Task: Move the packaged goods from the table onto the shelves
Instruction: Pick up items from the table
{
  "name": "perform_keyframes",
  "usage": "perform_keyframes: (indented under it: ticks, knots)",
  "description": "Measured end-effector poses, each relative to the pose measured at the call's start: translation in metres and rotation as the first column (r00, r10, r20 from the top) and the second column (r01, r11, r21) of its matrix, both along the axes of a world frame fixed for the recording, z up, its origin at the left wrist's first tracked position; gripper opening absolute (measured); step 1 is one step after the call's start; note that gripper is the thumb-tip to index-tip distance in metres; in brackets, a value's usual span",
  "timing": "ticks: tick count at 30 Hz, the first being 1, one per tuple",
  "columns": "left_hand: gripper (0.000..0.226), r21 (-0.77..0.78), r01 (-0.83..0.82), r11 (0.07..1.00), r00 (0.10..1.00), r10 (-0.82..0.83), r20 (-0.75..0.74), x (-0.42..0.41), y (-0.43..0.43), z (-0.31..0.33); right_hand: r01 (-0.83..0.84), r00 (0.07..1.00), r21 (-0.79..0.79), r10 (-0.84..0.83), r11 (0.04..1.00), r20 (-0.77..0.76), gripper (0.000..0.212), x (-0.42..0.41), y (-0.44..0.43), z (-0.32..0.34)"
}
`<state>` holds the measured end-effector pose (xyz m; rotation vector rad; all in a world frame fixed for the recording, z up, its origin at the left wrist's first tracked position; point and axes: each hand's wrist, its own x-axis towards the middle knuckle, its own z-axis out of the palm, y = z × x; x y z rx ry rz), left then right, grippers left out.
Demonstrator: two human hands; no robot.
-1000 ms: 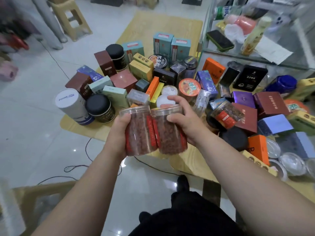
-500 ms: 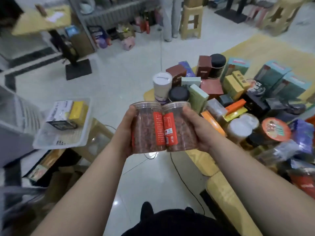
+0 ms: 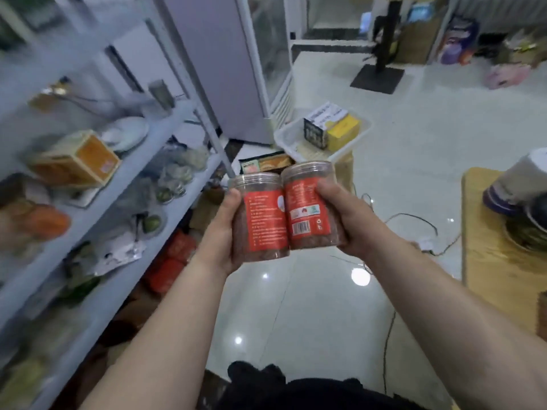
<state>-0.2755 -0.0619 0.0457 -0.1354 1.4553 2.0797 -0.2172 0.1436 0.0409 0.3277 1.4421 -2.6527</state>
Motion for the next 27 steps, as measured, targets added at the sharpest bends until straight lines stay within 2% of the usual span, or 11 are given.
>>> perform_keyframes:
  ticks: [2, 4, 9, 11, 13, 15, 17, 19, 22, 25, 27]
  knots:
    - [0.065, -0.016, -0.154, 0.988, 0.988, 0.155, 0.016, 0.003, -0.044, 0.004, -0.102, 0.994, 0.026, 0.103, 0.994, -0.035, 0.028, -0.014, -0.041, 0.008]
    - [0.065, -0.038, -0.289, 0.957, 0.954, 0.291, 0.068, 0.012, -0.088, 0.013, -0.196, 0.980, 0.048, 0.197, 0.979, -0.033, 0.028, -0.030, -0.085, 0.015]
    - [0.098, 0.009, -0.457, 0.889, 0.888, 0.456, 0.065, 0.036, -0.213, 0.033, -0.364, 0.931, 0.100, 0.365, 0.926, 0.014, 0.065, -0.062, -0.212, 0.031]
    - [0.082, 0.007, -0.536, 0.844, 0.843, 0.535, 0.049, 0.043, -0.265, 0.043, -0.431, 0.902, 0.104, 0.431, 0.896, 0.027, 0.064, -0.071, -0.267, 0.038]
    - [0.061, 0.016, -0.605, 0.796, 0.796, 0.604, 0.021, 0.051, -0.317, 0.055, -0.516, 0.854, 0.112, 0.519, 0.849, 0.001, 0.060, -0.079, -0.325, 0.045]
    - [0.058, -0.001, -0.653, 0.757, 0.757, 0.653, -0.028, 0.063, -0.372, 0.060, -0.581, 0.806, 0.147, 0.591, 0.801, -0.031, 0.075, -0.084, -0.385, 0.055]
    - [0.073, -0.008, -0.689, 0.724, 0.721, 0.686, -0.098, 0.078, -0.422, 0.068, -0.634, 0.761, 0.175, 0.648, 0.753, -0.033, 0.091, -0.086, -0.442, 0.065]
    - [0.096, -0.025, -0.722, 0.691, 0.685, 0.710, -0.161, 0.091, -0.469, 0.074, -0.677, 0.716, 0.179, 0.695, 0.714, -0.066, 0.085, -0.087, -0.496, 0.075]
    - [0.072, 0.021, -0.838, 0.546, 0.530, 0.822, -0.208, 0.104, -0.531, 0.084, -0.762, 0.613, 0.164, 0.779, 0.627, -0.133, 0.097, -0.089, -0.569, 0.092]
    - [0.054, 0.060, -0.886, 0.459, 0.436, 0.871, -0.226, 0.113, -0.576, 0.100, -0.809, 0.526, 0.178, 0.824, 0.561, -0.209, 0.068, -0.096, -0.628, 0.110]
    - [0.057, 0.058, -0.898, 0.437, 0.409, 0.874, -0.262, 0.117, -0.600, 0.110, -0.819, 0.463, 0.229, 0.841, 0.527, -0.280, 0.059, -0.104, -0.662, 0.120]
